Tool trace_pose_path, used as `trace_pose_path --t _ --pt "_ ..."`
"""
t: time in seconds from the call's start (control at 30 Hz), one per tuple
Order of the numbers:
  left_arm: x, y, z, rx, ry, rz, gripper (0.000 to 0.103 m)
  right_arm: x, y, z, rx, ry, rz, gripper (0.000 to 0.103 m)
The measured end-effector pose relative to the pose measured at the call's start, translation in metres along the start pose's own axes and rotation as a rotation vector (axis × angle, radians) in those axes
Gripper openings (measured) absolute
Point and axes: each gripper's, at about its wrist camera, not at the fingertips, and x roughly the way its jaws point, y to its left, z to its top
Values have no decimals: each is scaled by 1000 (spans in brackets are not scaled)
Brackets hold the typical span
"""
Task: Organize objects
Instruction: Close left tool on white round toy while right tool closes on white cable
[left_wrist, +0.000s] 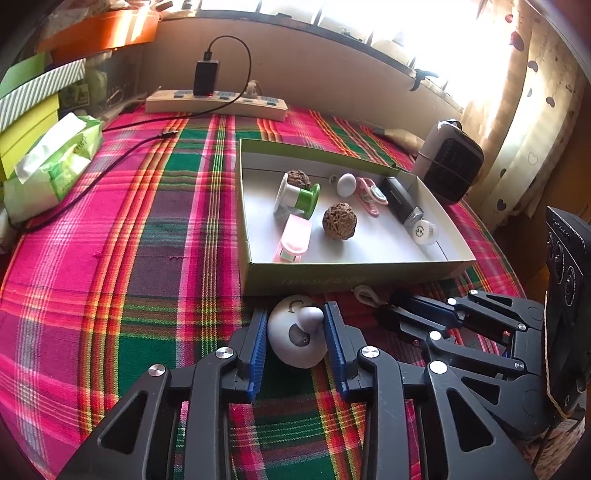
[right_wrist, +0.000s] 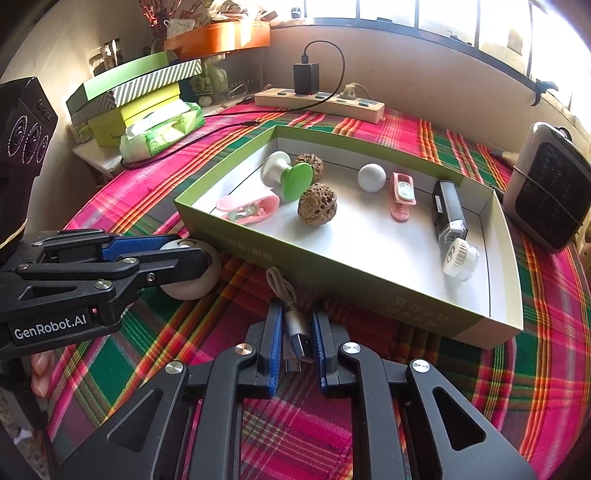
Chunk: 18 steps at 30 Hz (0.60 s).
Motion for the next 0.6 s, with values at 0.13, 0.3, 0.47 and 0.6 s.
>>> trace_pose_path --t 0.13,0.3,0.47,0.6 --pt "-1 0 -1 2 -2 2 28 -1 0 0 6 -1 4 15" --pt "-1 0 0 3 -4 2 27 -2 -1 -1 15 -1 11 13" --pt "-3 -1 0 7 -11 12 27 -3 -2 -2 23 -6 17 13" --pt "-4 -2 1 19 -16 17 27 -5 -2 -2 27 -13 22 12"
